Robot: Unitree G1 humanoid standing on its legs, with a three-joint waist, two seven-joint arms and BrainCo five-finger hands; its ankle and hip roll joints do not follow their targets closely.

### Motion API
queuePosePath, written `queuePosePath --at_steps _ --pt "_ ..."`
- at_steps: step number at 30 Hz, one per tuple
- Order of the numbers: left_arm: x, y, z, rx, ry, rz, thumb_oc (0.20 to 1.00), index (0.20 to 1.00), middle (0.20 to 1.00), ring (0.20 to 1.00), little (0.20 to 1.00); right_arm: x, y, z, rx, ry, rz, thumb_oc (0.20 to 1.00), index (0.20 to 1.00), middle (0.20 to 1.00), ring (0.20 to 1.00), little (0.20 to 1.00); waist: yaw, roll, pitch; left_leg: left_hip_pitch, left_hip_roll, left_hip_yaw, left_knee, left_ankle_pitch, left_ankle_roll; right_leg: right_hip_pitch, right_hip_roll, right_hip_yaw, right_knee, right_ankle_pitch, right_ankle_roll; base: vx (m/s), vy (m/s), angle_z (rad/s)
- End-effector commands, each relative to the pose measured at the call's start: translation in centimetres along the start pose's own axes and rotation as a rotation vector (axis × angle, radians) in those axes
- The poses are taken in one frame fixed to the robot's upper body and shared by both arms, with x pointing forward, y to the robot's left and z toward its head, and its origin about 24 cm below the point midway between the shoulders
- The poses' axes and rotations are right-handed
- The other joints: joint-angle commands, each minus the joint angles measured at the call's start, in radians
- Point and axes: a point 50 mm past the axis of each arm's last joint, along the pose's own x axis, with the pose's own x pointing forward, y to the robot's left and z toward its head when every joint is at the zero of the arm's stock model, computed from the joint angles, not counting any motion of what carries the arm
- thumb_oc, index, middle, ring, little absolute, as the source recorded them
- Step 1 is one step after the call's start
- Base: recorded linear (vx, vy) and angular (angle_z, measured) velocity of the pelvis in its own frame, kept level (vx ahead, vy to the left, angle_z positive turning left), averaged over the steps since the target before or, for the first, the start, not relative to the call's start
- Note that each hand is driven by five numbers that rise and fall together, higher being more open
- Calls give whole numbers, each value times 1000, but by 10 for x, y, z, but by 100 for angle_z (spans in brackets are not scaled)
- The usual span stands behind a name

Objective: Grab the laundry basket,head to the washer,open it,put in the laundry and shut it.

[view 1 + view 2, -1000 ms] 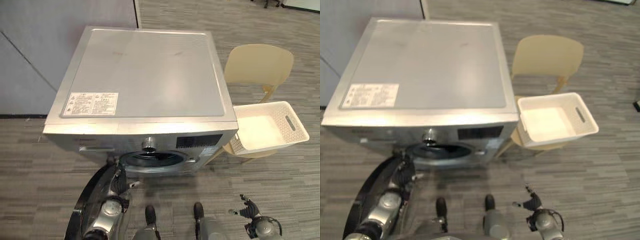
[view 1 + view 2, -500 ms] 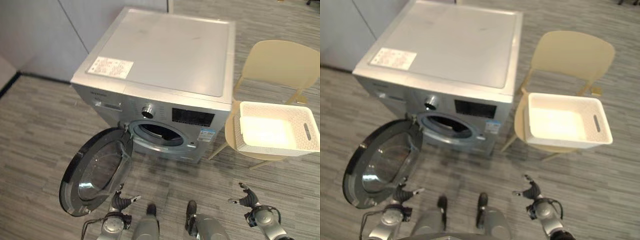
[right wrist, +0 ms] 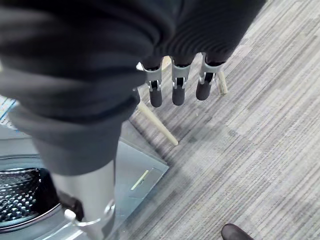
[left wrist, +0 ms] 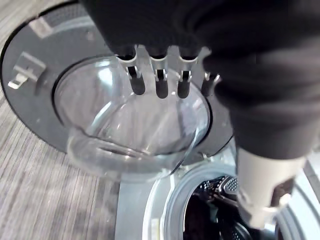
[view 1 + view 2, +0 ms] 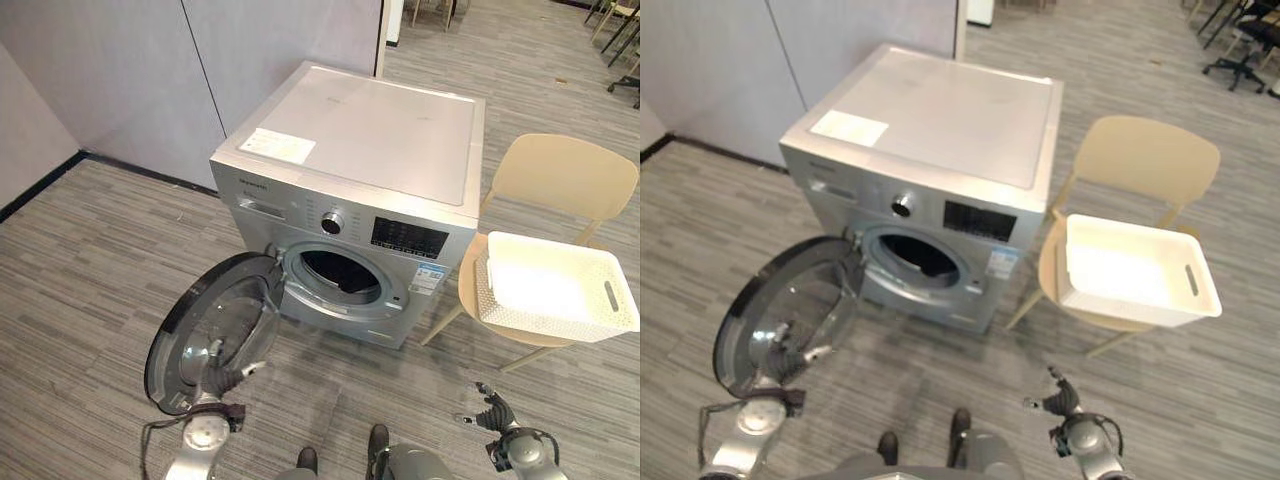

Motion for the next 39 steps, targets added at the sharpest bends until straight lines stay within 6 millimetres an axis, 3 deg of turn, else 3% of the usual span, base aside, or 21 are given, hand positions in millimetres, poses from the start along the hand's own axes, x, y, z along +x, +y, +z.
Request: queuePosePath --at_steps 1,4,12,20,21,22,25,26,27,29,31,33,36,37,38,39 --pt "14 42 35 51 -172 139 1000 1000 1000 1000 1000 0 -5 6 -42 -54 9 1000 1000 1000 1000 1000 0 -34 -22 -29 -17 -24 31 0 -28 235 -40 46 -213 5 116 42 40 -2" --pt "26 78 45 111 -179 263 1000 1000 1000 1000 1000 -3 -4 3 -63 -56 36 1000 1000 1000 1000 1000 -9 -36 -29 -18 -13 -14 18 1 -30 238 -40 50 -216 7 121 59 52 -1" --pt "42 116 30 185 -10 340 1000 1000 1000 1000 1000 -6 -5 -8 -92 -17 61 1000 1000 1000 1000 1000 -36 -53 -23 -41 1 1 16 8 -32 204 -35 59 -210 16 130 -1 17 -2" --pt "39 114 1 198 143 286 1000 1000 1000 1000 1000 -5 -8 -11 -112 12 63 1000 1000 1000 1000 1000 -45 -70 -11 -74 10 20 25 12 -29 160 -27 75 -199 30 137 -21 10 -8" --pt "35 96 -14 202 188 216 1000 1000 1000 1000 1000 -2 -10 -11 -127 23 62 1000 1000 1000 1000 1000 -45 -72 -9 -71 10 27 25 10 -26 156 -25 87 -196 31 136 6 20 -19" --pt "35 96 -14 202 188 216 1000 1000 1000 1000 1000 -2 -10 -11 -127 23 62 1000 1000 1000 1000 1000 -44 -72 -8 -71 10 27 24 10 -26 156 -25 87 -196 31 136 15 28 -17" --pt "27 64 -27 154 194 133 1000 1000 1000 1000 1000 0 -12 -7 -135 14 56 1000 1000 1000 1000 1000 -40 -65 -6 -50 8 31 16 6 -23 165 -25 96 -196 28 133 31 16 -4" --pt "19 40 -32 87 187 78 1000 1000 1000 1000 1000 0 -11 -5 -128 10 52 1000 1000 1000 1000 1000 -35 -56 -6 -33 5 28 6 4 -21 175 -26 96 -197 23 130 41 17 -4" --pt "18 40 -32 86 188 78 1000 1000 1000 1000 1000 0 -11 -6 -129 10 52 1000 1000 1000 1000 1000 -35 -55 -6 -31 5 28 5 4 -21 177 -26 96 -198 23 130 42 7 -6" --pt "0 8 -38 -45 178 -24 1000 1000 1000 1000 1000 0 -13 -3 -126 -4 43 1000 1000 1000 1000 1000 -27 -41 -5 -14 1 22 -7 5 -18 192 -26 94 -203 17 127 34 -9 -10" --pt "-6 -3 -40 -83 177 -62 1000 1000 1000 1000 1000 0 -13 -1 -126 -11 43 1000 1000 1000 1000 1000 -25 -35 -4 -10 1 21 -11 6 -18 197 -27 93 -205 15 126 14 -9 -3" --pt "-16 -27 -34 -128 144 -189 1000 1000 1000 1000 1000 0 -14 3 -135 -31 40 1000 1000 1000 1000 1000 -24 -22 3 -10 1 19 -10 7 -18 200 -29 91 -208 12 124 -3 -35 5" --pt "-17 -41 -23 -154 106 -252 1000 1000 1000 1000 1000 0 -15 7 -140 -49 33 1000 1000 1000 1000 1000 -27 -15 9 -12 3 22 -9 8 -19 198 -27 92 -208 11 122 -18 -46 6" --pt "-16 -47 -17 -163 82 -279 1000 1000 1000 1000 1000 1 -15 8 -141 -54 29 1000 1000 1000 1000 1000 -29 -13 13 -14 4 25 -5 7 -19 195 -26 94 -208 12 122 -82 -73 5" --pt "-11 -58 2 -140 7 -335 1000 1000 1000 1000 1000 1 -16 12 -151 -73 24 1000 1000 1000 1000 1000 -42 -10 27 -23 10 39 2 5 -19 176 -22 105 -204 16 123 -73 -57 1" --pt "-11 -58 2 -140 6 -335 1000 1000 1000 1000 1000 1 -17 13 -151 -73 23 1000 1000 1000 1000 1000 -40 -10 27 -24 10 41 2 5 -19 174 -22 106 -203 16 123 -138 -60 -16"
